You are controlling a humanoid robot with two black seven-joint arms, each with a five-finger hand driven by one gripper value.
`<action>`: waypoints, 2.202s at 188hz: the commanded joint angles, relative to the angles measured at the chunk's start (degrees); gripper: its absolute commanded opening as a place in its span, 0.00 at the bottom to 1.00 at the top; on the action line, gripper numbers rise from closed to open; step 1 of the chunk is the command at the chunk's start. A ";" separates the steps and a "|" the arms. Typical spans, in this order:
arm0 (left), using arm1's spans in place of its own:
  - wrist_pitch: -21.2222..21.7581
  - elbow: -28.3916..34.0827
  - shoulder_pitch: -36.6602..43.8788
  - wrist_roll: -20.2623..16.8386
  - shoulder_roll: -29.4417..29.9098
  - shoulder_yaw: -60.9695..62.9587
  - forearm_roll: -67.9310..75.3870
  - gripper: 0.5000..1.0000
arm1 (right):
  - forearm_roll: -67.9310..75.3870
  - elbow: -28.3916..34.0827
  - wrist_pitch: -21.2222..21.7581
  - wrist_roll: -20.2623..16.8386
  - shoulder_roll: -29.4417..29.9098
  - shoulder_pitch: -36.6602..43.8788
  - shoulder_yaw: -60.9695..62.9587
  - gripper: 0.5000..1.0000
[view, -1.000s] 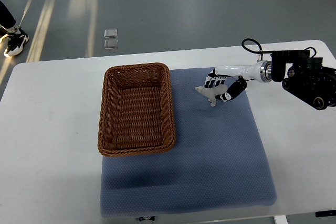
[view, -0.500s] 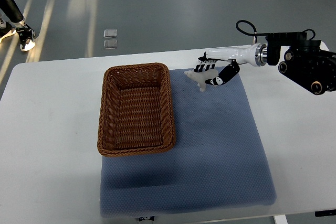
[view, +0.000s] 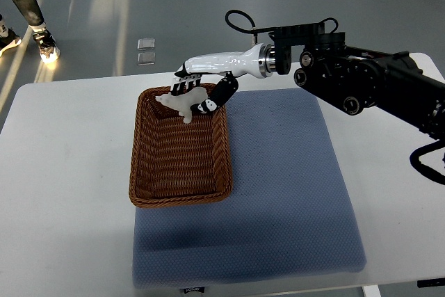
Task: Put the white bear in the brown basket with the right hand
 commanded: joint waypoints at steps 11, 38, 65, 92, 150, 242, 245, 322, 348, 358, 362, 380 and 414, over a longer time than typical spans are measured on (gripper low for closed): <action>0.02 0.00 0.00 0.00 0.00 0.00 0.00 1.00 | -0.06 -0.01 -0.23 -0.18 2.58 -0.31 -0.09 0.00; 0.02 0.00 0.00 0.00 0.00 0.00 0.00 1.00 | -0.15 -0.01 -0.49 -0.45 2.58 -1.45 -0.18 0.00; 0.02 0.00 0.00 0.00 0.00 0.00 -0.09 1.00 | -0.15 -0.01 -0.58 -0.62 2.58 -1.98 -0.18 0.00; 0.02 0.00 0.00 0.00 0.00 0.00 0.00 1.00 | -0.41 -0.44 -0.76 -0.71 2.58 -3.56 -0.53 0.00; 0.02 0.00 0.00 0.00 0.00 0.00 -0.09 1.00 | 0.03 -0.53 -0.93 -0.80 2.58 -4.97 0.00 0.53; 0.02 0.00 0.00 0.00 0.00 0.00 0.00 1.00 | 27.89 -0.53 5.40 -6.95 -1.03 -3.04 0.09 0.85; 0.02 0.00 0.00 0.00 0.00 0.00 0.00 1.00 | 30.16 -0.53 5.57 -7.13 -1.90 -3.12 0.09 0.85; 0.02 0.00 0.00 0.00 0.00 0.00 0.00 1.00 | 74.12 -2.64 8.74 -11.08 -13.60 -11.56 0.09 0.85; 0.02 0.00 0.00 0.00 0.00 0.00 0.00 1.00 | 84.57 -2.64 8.03 -13.02 -15.88 -14.90 0.09 0.85; 0.02 0.00 0.00 0.00 0.00 0.00 0.00 1.00 | 88.09 -2.82 8.03 -13.02 -16.50 -16.22 0.09 0.85; 0.02 0.00 0.00 0.00 0.00 0.00 0.00 1.00 | 89.41 -2.91 8.21 -13.02 -16.67 -16.66 0.09 0.85; 0.02 0.00 0.00 0.00 0.00 0.00 0.00 1.00 | 94.07 -3.79 8.38 -13.37 -16.94 -18.24 0.09 0.85; 0.02 0.00 0.00 0.00 0.00 0.00 0.00 1.00 | 101.71 -4.66 7.86 -16.44 -16.50 -19.82 -0.09 0.85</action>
